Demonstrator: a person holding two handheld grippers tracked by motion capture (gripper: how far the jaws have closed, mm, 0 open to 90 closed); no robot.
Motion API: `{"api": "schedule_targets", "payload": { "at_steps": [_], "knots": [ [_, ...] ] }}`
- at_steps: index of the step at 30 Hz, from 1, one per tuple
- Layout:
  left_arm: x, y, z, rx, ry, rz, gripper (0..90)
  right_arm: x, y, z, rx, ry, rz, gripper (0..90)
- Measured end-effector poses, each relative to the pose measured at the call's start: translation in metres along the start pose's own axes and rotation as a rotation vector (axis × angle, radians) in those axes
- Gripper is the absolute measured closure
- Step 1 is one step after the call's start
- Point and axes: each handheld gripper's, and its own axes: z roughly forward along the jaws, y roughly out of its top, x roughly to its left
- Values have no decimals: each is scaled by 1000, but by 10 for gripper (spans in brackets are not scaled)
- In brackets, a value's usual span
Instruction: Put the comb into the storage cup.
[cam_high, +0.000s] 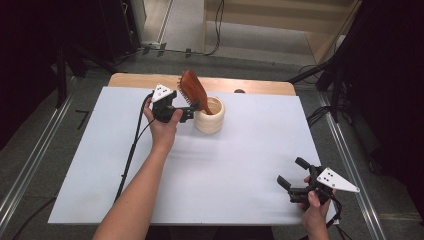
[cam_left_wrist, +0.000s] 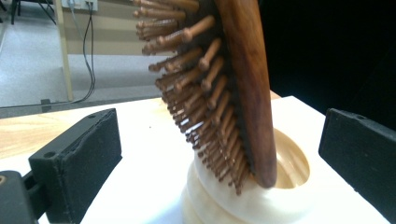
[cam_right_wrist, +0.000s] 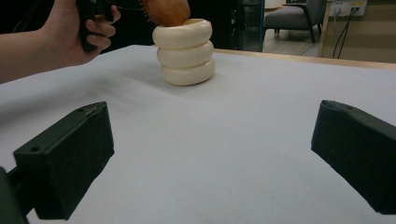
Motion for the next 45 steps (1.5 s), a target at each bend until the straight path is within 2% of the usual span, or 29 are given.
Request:
{"api": "schedule_targets", "payload": {
  "at_steps": [16,20,31,37,45],
  "knots": [
    [-3,-16,-33,-9,-10,26,0,0,0,1,3,-6,-6,0],
    [-6,-21,-42,-10,-11,46,0,1,0,1,4,-6,-5,0],
    [-9,-35,-65,-22,-22,65,0,1,0,1,5,-11,-3,0],
    [-11,-42,-77,-23,-15,86,0,1,0,1,8,-11,-5,0],
    [-7,-56,-95,-22,-9,90,0,1,0,1,7,-13,-4,0]
  ]
}}
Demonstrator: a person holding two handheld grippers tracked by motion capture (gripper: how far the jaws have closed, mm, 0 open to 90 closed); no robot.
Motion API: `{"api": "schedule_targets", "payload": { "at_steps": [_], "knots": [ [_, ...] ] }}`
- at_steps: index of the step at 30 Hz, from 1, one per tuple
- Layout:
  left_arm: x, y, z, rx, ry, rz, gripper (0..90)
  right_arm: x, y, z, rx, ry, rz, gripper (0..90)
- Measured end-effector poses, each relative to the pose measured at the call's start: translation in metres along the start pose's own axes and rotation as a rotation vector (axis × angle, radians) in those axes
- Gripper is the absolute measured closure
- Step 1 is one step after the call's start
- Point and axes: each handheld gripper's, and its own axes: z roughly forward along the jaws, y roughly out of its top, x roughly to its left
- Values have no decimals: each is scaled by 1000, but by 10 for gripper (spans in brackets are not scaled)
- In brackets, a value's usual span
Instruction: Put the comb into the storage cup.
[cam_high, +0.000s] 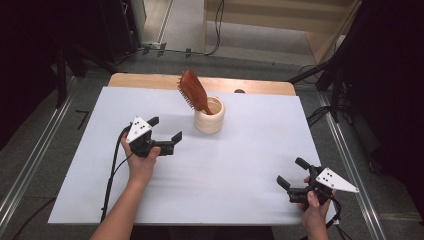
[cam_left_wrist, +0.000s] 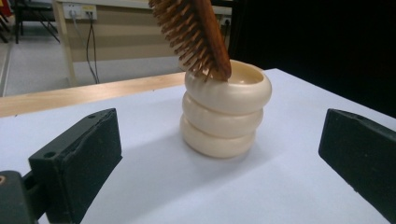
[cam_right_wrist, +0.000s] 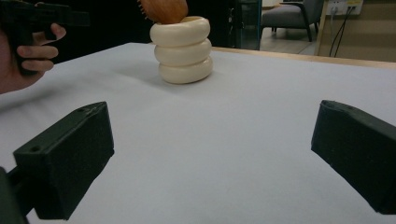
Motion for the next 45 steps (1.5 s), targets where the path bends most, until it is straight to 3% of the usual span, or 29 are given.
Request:
{"api": "schedule_targets", "payload": {
  "at_steps": [20,45],
  "knots": [
    [9,-29,-47,15,34,2,0,1,0,1,5,-7,-5,0],
    [25,-44,-109,22,97,14,0,3,0,2,18,-24,-18,0]
  ]
}}
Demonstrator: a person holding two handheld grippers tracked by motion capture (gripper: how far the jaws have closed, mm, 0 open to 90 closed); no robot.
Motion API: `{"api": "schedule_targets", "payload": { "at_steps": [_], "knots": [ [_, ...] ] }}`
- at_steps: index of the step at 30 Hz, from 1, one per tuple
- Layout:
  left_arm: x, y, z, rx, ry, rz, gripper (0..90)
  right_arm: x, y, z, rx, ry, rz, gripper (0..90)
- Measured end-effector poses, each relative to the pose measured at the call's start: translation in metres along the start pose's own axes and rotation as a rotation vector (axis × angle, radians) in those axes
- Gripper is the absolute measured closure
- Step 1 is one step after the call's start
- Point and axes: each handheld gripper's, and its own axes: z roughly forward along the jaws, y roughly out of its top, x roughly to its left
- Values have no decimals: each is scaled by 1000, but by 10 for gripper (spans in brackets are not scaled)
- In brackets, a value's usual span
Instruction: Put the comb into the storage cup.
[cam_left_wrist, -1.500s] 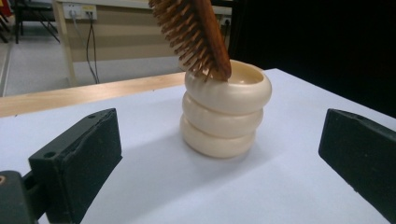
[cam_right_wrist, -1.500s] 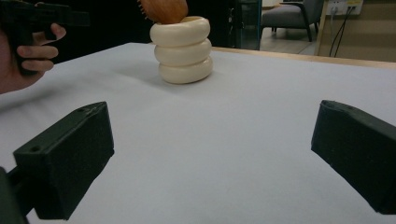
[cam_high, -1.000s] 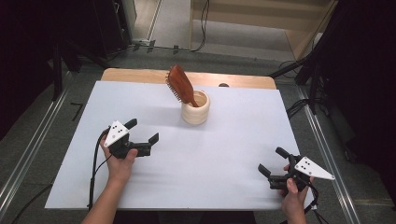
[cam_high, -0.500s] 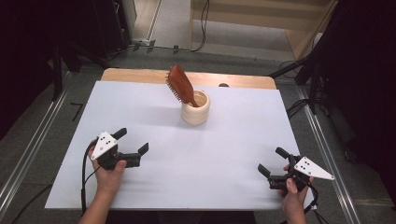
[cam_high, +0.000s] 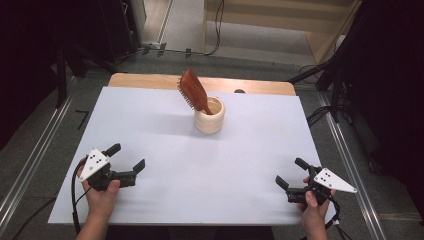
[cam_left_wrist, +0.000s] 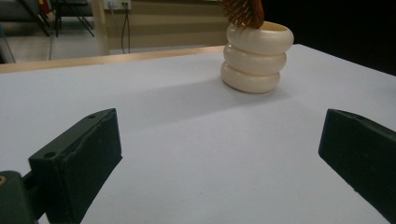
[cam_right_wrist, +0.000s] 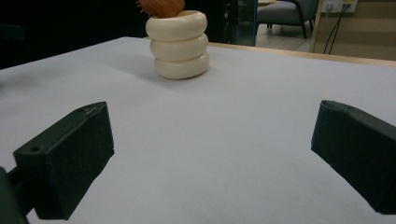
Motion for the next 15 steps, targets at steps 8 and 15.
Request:
{"api": "schedule_targets", "payload": {
  "at_steps": [8,15],
  "knots": [
    [9,-5,-17,15,16,6,0,0,0,0,3,-7,5,0],
    [17,-6,-35,12,34,4,0,0,0,0,7,-11,3,0]
  ]
}}
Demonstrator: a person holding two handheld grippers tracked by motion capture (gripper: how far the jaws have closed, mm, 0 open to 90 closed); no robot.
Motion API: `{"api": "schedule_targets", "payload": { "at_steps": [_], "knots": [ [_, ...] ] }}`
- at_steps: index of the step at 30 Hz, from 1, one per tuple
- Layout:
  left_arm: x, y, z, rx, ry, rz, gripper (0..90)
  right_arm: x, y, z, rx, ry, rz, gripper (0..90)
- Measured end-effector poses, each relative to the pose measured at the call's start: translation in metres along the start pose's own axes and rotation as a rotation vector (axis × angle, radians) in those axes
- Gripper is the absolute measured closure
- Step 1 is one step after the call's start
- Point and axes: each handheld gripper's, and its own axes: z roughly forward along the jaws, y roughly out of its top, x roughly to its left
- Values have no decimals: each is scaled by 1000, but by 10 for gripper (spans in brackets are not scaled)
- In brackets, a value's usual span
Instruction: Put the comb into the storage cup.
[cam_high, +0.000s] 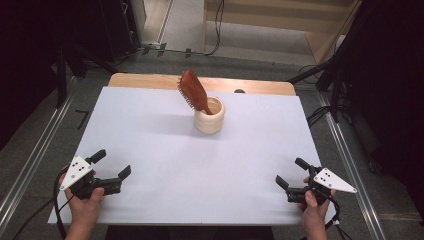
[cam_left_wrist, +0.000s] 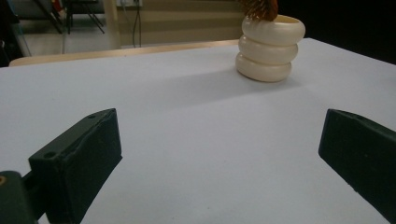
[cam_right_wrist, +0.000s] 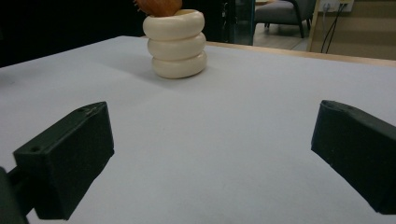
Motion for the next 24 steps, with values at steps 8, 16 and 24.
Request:
{"api": "schedule_targets", "payload": {
  "at_steps": [8,16,24],
  "knots": [
    [9,-6,-16,32,9,12,0,0,0,1,0,-2,-7,0],
    [20,-8,-30,42,10,1,0,0,0,1,3,-1,-9,0],
    [31,-10,-37,34,27,8,0,0,0,2,7,5,-13,0]
  ]
}}
